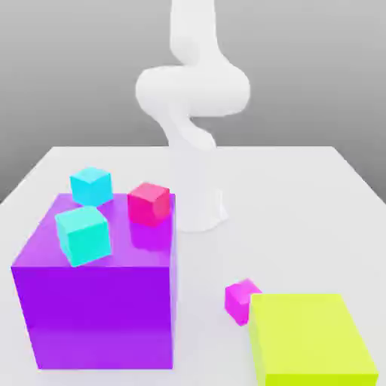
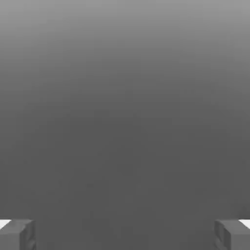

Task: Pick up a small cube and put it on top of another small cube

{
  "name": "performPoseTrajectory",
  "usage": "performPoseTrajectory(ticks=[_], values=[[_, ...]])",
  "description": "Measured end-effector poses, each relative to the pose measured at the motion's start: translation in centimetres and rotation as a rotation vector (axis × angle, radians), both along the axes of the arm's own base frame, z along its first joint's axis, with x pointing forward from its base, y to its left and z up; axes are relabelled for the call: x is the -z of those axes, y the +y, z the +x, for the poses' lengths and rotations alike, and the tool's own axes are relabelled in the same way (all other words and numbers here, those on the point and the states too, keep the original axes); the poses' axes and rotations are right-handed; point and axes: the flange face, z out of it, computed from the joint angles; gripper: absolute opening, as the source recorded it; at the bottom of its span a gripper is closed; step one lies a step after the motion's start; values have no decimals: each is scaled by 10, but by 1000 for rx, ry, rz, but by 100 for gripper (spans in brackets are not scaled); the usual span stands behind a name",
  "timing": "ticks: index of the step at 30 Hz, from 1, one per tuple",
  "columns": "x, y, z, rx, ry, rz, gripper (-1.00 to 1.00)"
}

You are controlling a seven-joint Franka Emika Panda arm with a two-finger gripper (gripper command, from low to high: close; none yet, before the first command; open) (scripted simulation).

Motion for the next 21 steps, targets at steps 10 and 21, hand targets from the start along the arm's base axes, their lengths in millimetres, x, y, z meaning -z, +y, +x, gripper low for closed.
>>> performPoseTrajectory(ticks=[10,21], values=[[249,55,51,-218,357,-82,0],[480,86,-35,-436,700,-187,0]])
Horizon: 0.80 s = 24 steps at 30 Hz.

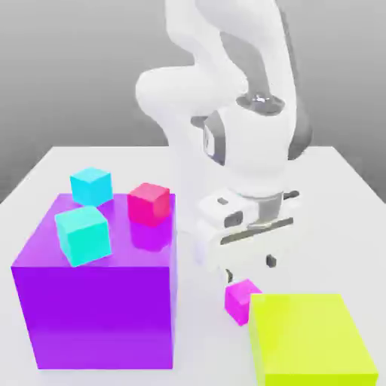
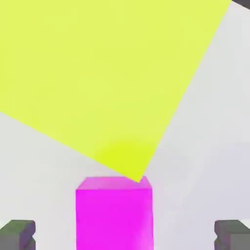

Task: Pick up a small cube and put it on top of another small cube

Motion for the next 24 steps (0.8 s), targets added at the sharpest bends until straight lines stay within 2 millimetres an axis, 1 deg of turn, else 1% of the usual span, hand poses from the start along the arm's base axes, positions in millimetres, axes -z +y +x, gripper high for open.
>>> performPoseTrajectory(ticks=[4,5,10,11,12,14,19,23,24], values=[[36,0,-2,-3,4,-1,0],[45,0,-3,-3,5,0,-100],[45,0,-3,-3,5,-1,-100],[49,0,-3,-3,5,-1,-100],[47,0,-3,-4,5,-1,-100],[34,0,-2,-4,5,-1,-100],[-7,0,-3,-4,5,-2,-100],[-22,-10,8,-19,66,-3,-100],[-27,-10,9,-28,86,-1,-100]])
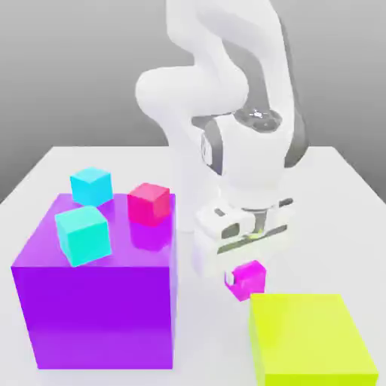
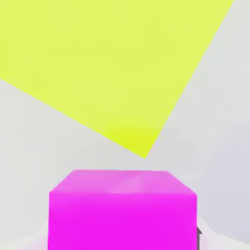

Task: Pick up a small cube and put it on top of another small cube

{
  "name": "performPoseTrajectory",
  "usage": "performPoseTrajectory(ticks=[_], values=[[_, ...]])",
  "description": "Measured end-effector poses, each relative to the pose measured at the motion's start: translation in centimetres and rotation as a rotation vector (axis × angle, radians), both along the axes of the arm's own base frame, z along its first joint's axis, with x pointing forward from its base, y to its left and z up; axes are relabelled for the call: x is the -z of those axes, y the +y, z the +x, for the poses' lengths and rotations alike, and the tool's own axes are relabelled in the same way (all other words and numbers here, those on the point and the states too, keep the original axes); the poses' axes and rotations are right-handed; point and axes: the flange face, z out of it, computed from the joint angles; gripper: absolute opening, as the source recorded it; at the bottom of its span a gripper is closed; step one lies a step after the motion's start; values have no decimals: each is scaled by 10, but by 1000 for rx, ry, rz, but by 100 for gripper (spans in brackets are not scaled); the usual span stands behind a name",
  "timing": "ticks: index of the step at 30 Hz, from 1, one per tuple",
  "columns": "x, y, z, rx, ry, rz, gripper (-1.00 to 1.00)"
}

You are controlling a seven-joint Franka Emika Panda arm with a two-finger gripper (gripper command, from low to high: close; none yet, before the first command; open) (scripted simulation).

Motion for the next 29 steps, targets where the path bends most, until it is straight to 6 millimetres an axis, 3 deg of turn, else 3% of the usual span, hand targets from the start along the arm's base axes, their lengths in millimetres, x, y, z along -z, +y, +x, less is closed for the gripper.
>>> performPoseTrajectory(ticks=[5,8,15,20,21,23,26,27,29], values=[[-23,1,4,-48,105,21,-100],[-56,-14,13,13,119,28,-100],[-159,-80,19,292,77,17,-100],[-232,-148,0,619,-32,-4,-100],[-241,-153,-5,669,-51,-10,-100],[-233,-155,-10,711,-71,-20,-100],[-195,-155,-11,723,-76,-22,-100],[-187,-155,-12,724,-77,-22,100],[-187,-155,-12,724,-77,-22,100]])
